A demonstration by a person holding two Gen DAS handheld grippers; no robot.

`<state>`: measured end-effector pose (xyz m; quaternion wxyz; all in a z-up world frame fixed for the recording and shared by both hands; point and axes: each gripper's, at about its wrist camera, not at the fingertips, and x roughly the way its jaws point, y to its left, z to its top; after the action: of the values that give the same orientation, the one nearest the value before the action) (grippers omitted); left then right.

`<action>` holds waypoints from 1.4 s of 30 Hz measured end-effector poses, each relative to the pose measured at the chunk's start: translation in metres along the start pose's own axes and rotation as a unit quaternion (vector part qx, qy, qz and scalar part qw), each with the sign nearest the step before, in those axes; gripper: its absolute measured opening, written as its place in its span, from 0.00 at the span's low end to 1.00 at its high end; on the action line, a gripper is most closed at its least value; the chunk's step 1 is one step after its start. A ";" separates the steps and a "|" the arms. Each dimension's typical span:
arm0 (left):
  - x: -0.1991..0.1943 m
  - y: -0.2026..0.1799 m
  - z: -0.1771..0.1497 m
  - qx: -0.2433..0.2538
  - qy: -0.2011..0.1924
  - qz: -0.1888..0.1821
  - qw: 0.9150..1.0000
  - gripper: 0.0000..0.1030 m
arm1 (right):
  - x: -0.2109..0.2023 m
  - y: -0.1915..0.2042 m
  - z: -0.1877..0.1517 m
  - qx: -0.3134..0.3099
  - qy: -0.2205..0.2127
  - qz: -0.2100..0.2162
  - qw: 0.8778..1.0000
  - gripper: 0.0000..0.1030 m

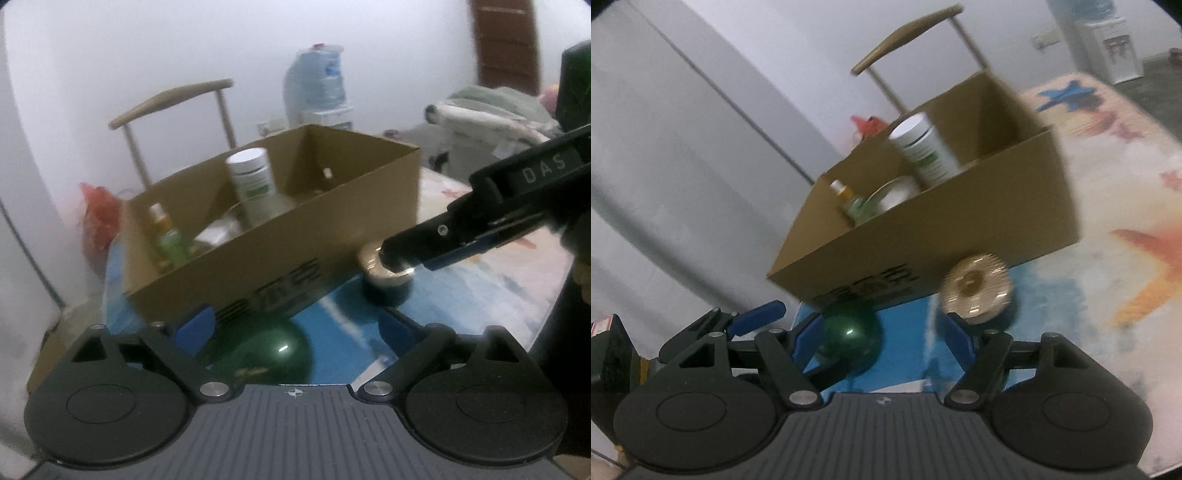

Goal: Organize rigid objects
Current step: 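Move the right tool back and close on the dark green ball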

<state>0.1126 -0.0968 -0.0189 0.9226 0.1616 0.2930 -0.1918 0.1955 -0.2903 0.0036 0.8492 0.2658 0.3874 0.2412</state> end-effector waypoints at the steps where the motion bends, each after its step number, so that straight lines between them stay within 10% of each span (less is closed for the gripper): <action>1: 0.000 0.004 -0.003 -0.004 0.002 0.003 1.000 0.94 | 0.006 0.004 0.000 -0.003 0.008 0.004 1.000 0.72; 19: 0.042 0.031 -0.027 -0.053 0.060 -0.030 0.996 0.78 | 0.104 0.043 0.004 -0.039 0.099 0.001 0.994 0.72; 42: 0.023 -0.037 -0.022 0.030 0.044 -0.113 0.992 0.79 | 0.019 0.008 -0.032 0.001 0.064 -0.066 0.996 0.72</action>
<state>0.1024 -0.1262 -0.0569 0.8758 0.1635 0.3440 -0.2965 0.1800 -0.2638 -0.0191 0.8364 0.2246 0.4578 0.2008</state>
